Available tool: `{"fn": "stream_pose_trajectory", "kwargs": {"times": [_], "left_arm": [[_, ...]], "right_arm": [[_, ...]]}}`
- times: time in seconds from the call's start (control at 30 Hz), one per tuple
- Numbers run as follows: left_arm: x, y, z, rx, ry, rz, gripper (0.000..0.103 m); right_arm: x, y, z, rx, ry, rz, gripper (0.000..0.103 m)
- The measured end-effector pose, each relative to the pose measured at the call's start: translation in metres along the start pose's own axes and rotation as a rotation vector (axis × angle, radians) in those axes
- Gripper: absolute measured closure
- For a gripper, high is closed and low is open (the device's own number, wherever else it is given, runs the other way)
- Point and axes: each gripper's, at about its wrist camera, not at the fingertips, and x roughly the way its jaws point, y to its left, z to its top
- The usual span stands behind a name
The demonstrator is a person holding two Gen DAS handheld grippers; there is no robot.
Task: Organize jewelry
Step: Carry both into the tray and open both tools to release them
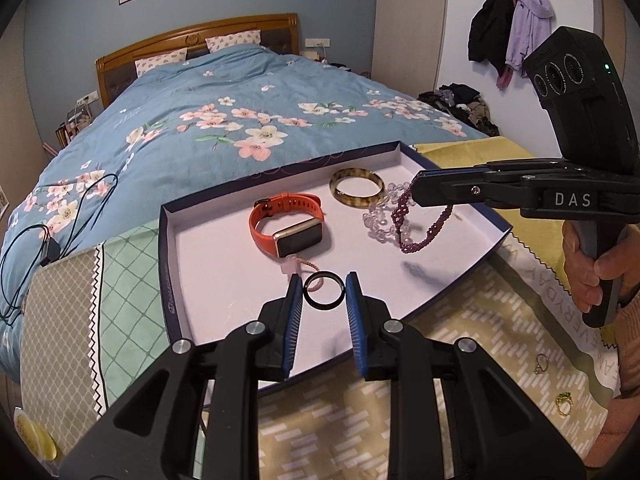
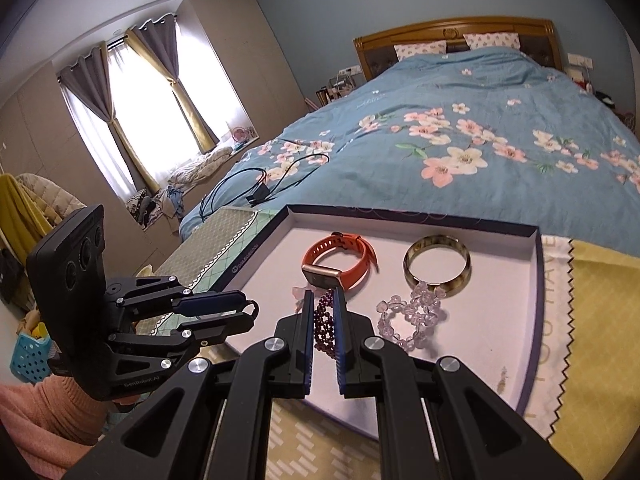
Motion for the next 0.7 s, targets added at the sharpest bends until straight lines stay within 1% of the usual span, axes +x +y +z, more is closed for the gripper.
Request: {"fn": "stream_pose_trajectory", "kwargs": {"times": [0.17, 0.33, 0.53, 0.7], "left_arm": [[0.011, 0.003, 0.001, -0.009, 0.025, -0.002, 0.081], [0.024, 0.005, 0.001, -0.013, 0.053, -0.008, 0.081], [0.037, 0.007, 0.001, -0.021, 0.079, -0.016, 0.081], [0.047, 0.008, 0.0, -0.02, 0.098, -0.019, 0.081]], "right_arm": [[0.012, -0.011, 0.0, 0.034, 0.03, 0.0, 0.095], [0.02, -0.023, -0.001, 0.068, 0.048, -0.026, 0.095], [0.024, -0.039, -0.004, 0.11, 0.057, -0.077, 0.095], [0.025, -0.049, -0.006, 0.129, 0.065, -0.128, 0.091]]}}
